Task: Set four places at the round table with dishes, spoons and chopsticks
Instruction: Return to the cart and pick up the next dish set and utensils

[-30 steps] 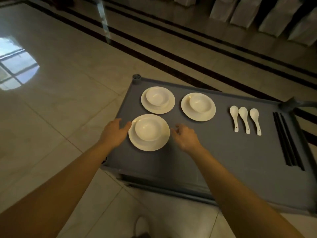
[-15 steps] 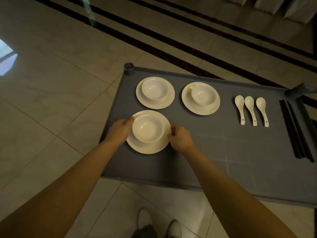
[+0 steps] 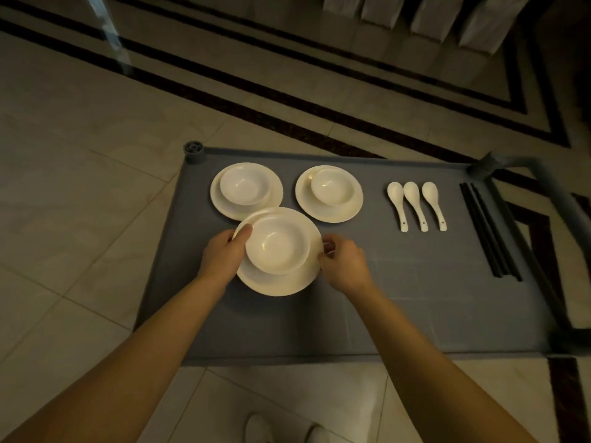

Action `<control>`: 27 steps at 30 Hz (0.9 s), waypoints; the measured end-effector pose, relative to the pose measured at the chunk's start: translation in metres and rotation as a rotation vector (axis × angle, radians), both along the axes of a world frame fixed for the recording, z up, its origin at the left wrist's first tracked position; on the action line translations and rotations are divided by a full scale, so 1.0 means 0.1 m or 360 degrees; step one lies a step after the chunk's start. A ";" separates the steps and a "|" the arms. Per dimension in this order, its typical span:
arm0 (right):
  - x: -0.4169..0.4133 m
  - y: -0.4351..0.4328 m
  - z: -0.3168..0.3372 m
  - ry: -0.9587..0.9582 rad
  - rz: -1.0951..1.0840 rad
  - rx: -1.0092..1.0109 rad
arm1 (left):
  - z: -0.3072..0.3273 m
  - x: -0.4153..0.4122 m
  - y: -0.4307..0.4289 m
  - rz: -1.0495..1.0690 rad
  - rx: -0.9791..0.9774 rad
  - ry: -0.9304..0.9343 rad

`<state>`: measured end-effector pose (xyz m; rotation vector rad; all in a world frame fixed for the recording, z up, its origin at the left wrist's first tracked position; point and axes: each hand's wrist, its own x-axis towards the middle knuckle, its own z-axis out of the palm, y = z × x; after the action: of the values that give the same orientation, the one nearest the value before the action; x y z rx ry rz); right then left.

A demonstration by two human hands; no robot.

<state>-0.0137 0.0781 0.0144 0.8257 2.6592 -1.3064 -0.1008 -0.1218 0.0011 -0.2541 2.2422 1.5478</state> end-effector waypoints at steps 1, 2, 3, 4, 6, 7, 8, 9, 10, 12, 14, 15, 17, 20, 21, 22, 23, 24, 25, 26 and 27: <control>0.05 0.07 0.05 0.0036 -0.0037 -0.0008 | 0.02 0.00 0.09 -0.0006 0.0045 -0.0009; 0.10 0.15 0.11 0.0068 -0.0072 -0.0017 | 0.05 0.02 0.19 -0.0006 0.0095 -0.0022; 0.16 0.22 0.16 0.0094 -0.0097 -0.0027 | 0.07 0.03 0.30 -0.0003 0.0143 -0.0040; 0.22 0.30 0.21 0.0117 -0.0116 -0.0039 | 0.10 0.05 0.40 -0.0006 0.0173 -0.0055; 0.36 0.47 0.29 0.0173 -0.0147 -0.0061 | 0.14 0.11 0.63 -0.0050 0.0216 -0.0073; 0.43 0.56 0.33 0.0196 -0.0173 -0.0071 | 0.16 0.14 0.75 -0.0071 0.0238 -0.0086; 0.50 0.65 0.36 0.0213 -0.0204 -0.0081 | 0.19 0.18 0.86 -0.0089 0.0263 -0.0100; 0.57 0.75 0.37 0.0227 -0.0239 -0.0082 | 0.20 0.21 0.98 -0.0108 0.0284 -0.0116; 0.63 0.85 0.38 0.0239 -0.0271 -0.0075 | 0.22 0.24 1.09 -0.0126 0.0298 -0.0124; 0.75 1.05 0.39 0.0272 -0.0327 -0.0061 | 0.25 0.29 1.33 -0.0175 0.0332 -0.0132; 0.86 1.26 0.38 0.0310 -0.0370 -0.0059 | 0.27 0.35 1.57 -0.0211 0.0373 -0.0119; 0.91 1.36 0.36 0.0324 -0.0392 -0.0068 | 0.28 0.38 1.70 -0.0208 0.0389 -0.0113; 0.99 1.56 0.32 0.0337 -0.0432 -0.0092 | 0.30 0.44 1.94 -0.0172 0.0398 -0.0106; 1.06 1.82 0.27 0.0371 -0.0466 -0.0134 | 0.33 0.50 2.26 -0.0097 0.0381 -0.0082; 1.09 1.93 0.27 0.0386 -0.0476 -0.0152 | 0.34 0.51 2.38 -0.0080 0.0374 -0.0076; 1.11 2.03 0.27 0.0404 -0.0484 -0.0175 | 0.35 0.52 2.48 -0.0061 0.0367 -0.0071; 1.12 2.13 0.28 0.0434 -0.0493 -0.0208 | 0.36 0.53 2.59 -0.0047 0.0365 -0.0070; 1.13 2.22 0.30 0.0467 -0.0506 -0.0252 | 0.38 0.53 2.69 -0.0033 0.0367 -0.0071; 1.14 2.33 0.31 0.0491 -0.0537 -0.0288 | 0.39 0.53 2.78 -0.0022 0.0376 -0.0071; 1.13 2.44 0.29 0.0506 -0.0591 -0.0307 | 0.39 0.53 2.88 -0.0015 0.0385 -0.0075; 1.12 2.57 0.25 0.0490 -0.0665 -0.0259 | 0.38 0.52 2.96 -0.0010 0.0391 -0.0081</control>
<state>0.0983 0.3349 0.0391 1.3024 2.6350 -1.8531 -0.0486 0.1738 0.0394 -0.2123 1.9876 1.7722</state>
